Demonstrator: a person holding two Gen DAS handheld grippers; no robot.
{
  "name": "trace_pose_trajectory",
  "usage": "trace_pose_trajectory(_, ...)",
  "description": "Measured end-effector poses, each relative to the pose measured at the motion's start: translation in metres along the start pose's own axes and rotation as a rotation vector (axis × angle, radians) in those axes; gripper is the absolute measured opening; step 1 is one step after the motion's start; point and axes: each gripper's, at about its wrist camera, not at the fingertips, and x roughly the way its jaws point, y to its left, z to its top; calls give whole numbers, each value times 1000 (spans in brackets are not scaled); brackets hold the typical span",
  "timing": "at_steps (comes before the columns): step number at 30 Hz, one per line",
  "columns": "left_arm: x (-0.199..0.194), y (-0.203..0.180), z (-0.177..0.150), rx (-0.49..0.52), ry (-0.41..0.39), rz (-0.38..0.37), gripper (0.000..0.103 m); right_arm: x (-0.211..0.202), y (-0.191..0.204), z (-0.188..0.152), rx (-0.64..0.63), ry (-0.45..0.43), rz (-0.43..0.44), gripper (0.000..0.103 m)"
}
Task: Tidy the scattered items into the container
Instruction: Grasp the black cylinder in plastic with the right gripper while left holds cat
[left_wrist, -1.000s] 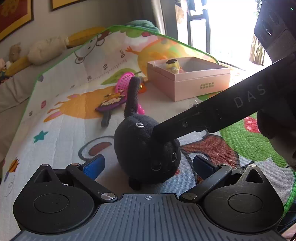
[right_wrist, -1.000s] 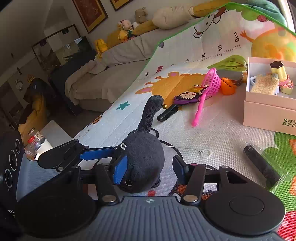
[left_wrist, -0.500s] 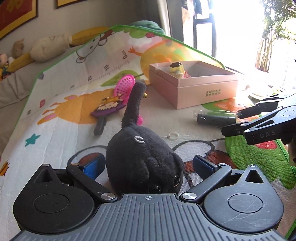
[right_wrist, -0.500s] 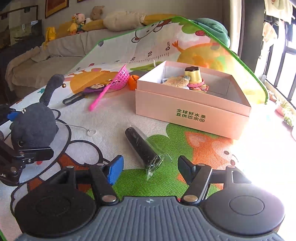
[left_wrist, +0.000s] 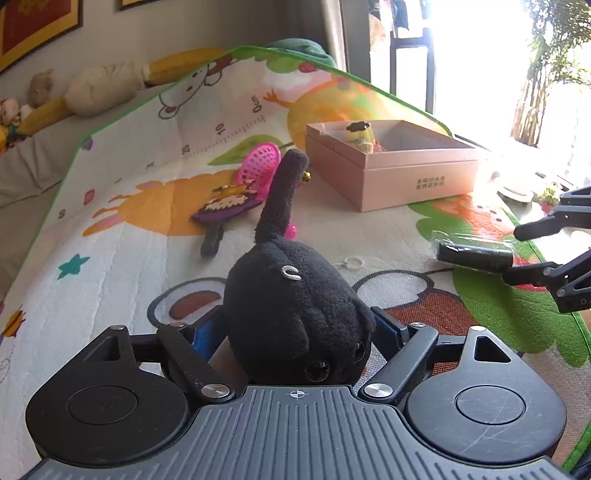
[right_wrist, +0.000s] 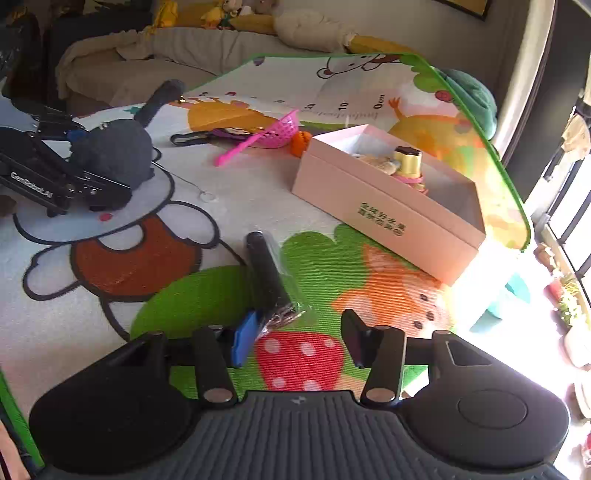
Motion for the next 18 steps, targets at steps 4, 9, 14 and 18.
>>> trace_pose_trajectory(4,-3,2,-6,12,21,0,91,6,-18,-2,21,-1,-167,60)
trace_pose_trajectory(9,-11,15,-11,30,34,45,96,-9,-26,6,212,-90,21,103)
trace_pose_trajectory(14,-17,31,-13,18,37,93,96,7,-4,17,191,-75,90,103)
trace_pose_trajectory(18,-27,39,-13,-26,25,24,97,36,-1,19,283,8,123,103)
